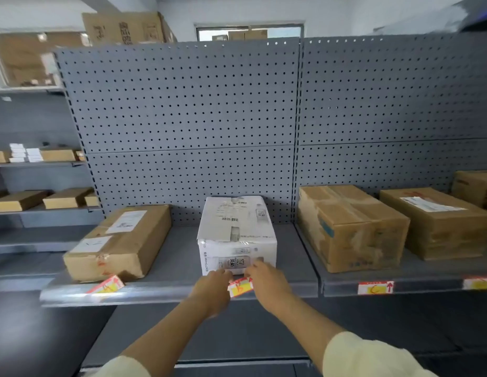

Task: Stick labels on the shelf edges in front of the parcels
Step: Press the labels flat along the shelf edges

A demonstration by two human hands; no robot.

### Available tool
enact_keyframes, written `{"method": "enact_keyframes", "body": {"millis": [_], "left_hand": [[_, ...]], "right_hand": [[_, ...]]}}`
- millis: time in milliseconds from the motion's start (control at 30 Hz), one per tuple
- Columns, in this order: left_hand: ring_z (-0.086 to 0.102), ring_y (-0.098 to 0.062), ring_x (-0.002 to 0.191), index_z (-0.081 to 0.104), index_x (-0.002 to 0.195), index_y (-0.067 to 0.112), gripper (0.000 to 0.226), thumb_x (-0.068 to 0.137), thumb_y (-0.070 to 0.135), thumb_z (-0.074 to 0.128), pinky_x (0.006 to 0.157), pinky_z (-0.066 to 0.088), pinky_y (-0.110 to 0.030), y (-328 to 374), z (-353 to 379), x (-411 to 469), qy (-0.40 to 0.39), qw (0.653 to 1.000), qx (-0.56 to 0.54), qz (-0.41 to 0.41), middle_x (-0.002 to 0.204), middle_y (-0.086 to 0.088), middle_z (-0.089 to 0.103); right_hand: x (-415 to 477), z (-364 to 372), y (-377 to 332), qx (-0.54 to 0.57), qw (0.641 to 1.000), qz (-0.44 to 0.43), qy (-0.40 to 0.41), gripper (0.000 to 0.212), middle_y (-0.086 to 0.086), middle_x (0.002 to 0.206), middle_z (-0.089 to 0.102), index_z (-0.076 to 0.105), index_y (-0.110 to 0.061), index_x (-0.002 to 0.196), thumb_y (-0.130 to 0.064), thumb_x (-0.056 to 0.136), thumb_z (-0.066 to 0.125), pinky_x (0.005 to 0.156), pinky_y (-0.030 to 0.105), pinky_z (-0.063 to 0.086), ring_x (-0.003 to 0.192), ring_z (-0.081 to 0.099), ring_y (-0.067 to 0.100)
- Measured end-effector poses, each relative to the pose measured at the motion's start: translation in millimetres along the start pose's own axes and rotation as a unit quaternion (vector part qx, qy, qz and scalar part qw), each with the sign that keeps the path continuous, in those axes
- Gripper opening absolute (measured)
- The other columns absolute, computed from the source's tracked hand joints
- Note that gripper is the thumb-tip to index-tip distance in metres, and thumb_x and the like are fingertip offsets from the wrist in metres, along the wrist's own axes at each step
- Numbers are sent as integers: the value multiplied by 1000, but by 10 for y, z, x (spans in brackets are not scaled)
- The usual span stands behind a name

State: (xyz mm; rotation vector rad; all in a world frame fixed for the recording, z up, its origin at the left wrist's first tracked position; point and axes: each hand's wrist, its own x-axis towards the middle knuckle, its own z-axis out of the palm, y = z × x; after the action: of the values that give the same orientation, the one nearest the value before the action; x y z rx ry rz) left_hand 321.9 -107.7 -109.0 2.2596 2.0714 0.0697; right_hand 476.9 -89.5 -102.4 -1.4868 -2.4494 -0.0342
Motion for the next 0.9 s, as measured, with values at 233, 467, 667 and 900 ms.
{"method": "enact_keyframes", "body": {"millis": [233, 467, 667, 900], "left_hand": [[55, -27, 117, 55, 129, 18, 42, 89, 8, 46, 94, 49, -36, -18, -48, 38, 5, 1000, 21, 8, 141, -2, 48], [55, -28, 115, 55, 126, 15, 39, 90, 6, 43, 91, 48, -37, -35, -33, 35, 3, 998, 57, 2, 138, -7, 50], [56, -26, 109, 59, 124, 15, 38, 89, 5, 46, 88, 49, -36, -64, 11, 37, 16, 998, 67, 14, 129, -6, 55], [59, -25, 106, 63, 123, 16, 44, 85, -1, 48, 89, 53, -36, -56, 83, 32, 27, 998, 48, 19, 127, -5, 56]], "right_hand": [[55, 54, -78, 6, 999, 33, 13, 26, 13, 114, 56, 58, -7, 115, -1, 93, 47, 80, 34, 50, 97, 59, 27], [50, 101, 12, 16, 999, 47, 14, 22, 9, 117, 56, 63, -4, 110, -1, 89, 54, 78, 28, 44, 103, 55, 24], [88, 249, -44, -18, 999, 20, -17, 26, 13, 116, 59, 69, -3, 106, 2, 87, 53, 76, 27, 42, 102, 56, 25], [16, 215, -77, -35, 998, -59, -9, 31, 11, 119, 60, 63, -4, 115, 6, 88, 51, 89, 34, 47, 108, 54, 27]]}}
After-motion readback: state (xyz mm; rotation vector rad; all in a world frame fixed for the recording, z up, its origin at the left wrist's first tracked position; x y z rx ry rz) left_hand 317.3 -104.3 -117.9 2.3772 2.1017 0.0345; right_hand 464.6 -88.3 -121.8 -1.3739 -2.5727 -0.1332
